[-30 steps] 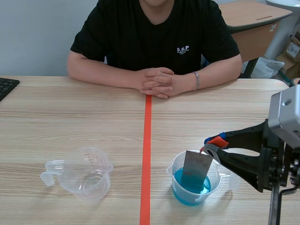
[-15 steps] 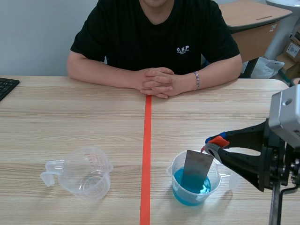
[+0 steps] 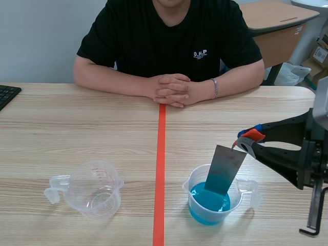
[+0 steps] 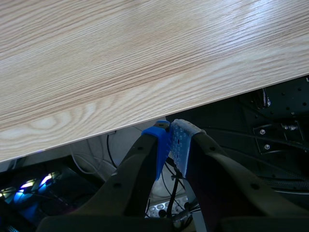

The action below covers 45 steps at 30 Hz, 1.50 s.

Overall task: Do the redox reaction experiment.
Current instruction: 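Hold the plate still in the solution, then raise the plate and point at it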

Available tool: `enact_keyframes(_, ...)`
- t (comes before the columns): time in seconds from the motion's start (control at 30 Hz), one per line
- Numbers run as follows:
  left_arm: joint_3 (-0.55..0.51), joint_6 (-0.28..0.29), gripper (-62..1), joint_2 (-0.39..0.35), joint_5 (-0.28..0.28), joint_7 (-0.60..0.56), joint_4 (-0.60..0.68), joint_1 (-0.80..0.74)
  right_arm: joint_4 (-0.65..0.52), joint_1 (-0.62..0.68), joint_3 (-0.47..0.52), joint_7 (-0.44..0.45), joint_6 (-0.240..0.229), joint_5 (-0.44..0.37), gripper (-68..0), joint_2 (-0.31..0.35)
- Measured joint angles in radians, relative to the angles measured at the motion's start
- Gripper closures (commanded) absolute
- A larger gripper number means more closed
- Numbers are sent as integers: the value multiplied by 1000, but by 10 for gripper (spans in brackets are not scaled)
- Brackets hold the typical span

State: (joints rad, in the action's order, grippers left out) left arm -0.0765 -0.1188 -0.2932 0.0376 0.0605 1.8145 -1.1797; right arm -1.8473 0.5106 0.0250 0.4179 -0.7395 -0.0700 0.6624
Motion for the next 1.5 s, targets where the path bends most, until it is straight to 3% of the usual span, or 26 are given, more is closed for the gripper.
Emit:
enact_keyframes(0.93,0,0,-42,0,0,0,0,0,-304,225,212,-5,0,-105,-15,31)
enact_keyframes(1.5,0,0,-42,0,0,0,0,0,-391,233,243,-208,0,-278,-15,31)
